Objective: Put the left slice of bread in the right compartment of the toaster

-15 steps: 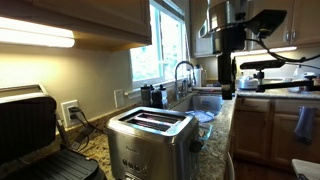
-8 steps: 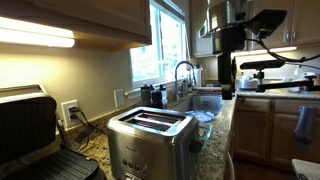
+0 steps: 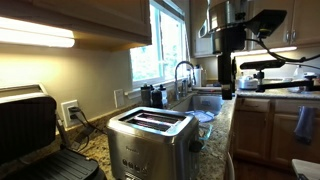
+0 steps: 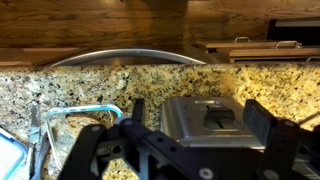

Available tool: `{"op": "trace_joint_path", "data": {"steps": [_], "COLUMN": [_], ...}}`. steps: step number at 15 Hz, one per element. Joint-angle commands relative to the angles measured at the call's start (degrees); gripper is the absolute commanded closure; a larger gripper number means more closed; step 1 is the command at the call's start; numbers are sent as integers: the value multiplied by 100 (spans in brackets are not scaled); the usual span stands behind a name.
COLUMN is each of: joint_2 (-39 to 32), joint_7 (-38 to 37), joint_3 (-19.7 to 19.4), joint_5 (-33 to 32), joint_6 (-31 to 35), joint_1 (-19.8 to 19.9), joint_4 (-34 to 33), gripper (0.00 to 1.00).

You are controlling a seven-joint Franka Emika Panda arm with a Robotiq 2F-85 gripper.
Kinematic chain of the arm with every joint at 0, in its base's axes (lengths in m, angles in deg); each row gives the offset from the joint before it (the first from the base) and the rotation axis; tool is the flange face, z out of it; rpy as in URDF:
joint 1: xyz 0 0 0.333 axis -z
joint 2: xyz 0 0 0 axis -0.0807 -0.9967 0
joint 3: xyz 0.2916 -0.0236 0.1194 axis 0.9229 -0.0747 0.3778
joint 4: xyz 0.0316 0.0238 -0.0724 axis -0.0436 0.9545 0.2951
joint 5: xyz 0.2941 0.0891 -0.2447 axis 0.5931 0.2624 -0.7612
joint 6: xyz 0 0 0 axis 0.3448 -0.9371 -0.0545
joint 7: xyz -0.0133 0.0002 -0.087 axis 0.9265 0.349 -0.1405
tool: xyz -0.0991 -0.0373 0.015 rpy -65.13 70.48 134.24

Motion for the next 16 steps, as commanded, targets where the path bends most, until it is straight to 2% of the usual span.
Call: {"op": "trace_joint_path", "data": {"steps": [1,16], "joint_2": [-2,86], "joint_7": [5,-92], "joint_3": [5,97], "joint_5": [2,9], "joint_6": [-13,6], "joint_1": [8,-7], "joint_4": [-11,52], "gripper": [0,0]}}
